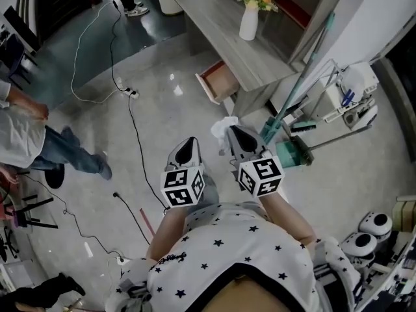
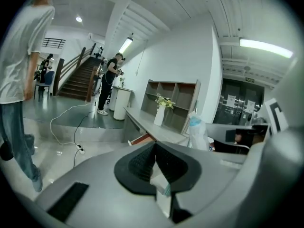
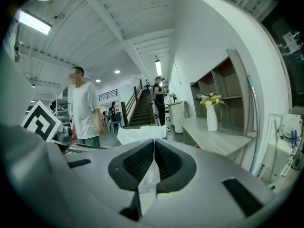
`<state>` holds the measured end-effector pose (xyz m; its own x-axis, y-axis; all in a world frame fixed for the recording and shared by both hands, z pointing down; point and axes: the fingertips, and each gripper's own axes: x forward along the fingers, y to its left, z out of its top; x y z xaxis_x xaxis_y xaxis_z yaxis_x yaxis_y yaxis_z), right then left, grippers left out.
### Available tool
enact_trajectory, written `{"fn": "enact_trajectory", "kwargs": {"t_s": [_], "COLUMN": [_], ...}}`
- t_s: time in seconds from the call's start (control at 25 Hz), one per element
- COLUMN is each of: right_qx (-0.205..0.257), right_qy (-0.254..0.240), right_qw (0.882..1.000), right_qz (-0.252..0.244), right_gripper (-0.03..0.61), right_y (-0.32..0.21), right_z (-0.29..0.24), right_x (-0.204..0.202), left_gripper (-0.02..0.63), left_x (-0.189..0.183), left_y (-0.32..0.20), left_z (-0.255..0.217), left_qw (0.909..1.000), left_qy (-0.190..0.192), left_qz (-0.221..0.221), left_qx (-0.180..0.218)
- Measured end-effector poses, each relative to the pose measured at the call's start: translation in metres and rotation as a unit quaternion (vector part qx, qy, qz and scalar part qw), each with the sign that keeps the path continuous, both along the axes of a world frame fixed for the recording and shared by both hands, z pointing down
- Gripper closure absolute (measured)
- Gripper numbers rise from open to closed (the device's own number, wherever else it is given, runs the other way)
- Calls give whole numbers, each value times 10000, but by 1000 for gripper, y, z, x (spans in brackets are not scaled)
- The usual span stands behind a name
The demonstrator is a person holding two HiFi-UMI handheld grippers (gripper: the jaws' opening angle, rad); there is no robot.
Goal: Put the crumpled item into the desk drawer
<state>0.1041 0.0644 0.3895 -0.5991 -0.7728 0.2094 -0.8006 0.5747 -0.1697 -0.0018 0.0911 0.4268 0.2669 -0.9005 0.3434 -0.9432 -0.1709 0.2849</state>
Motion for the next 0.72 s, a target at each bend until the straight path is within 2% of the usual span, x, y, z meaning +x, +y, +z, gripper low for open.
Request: {"fn": "enact_trajectory", "kwargs": {"t_s": [0.36, 0.72], "right_qx": [-29, -151], "right_qy": [31, 48], "right_qw": [9999, 9987], "right_qz": [166, 483], "right_gripper": [578, 578], "right_y": [-92, -168], "right_z": [-4, 8], "right_x": [-57, -93], "left_gripper": [601, 601], "left_x": [-55, -98], "left_y": [-93, -172], "left_z": [-6, 1], "left_qw": [9998, 9988], "left_qy": [24, 37], "left_qz": [213, 477], "left_qx": [-27, -87]}}
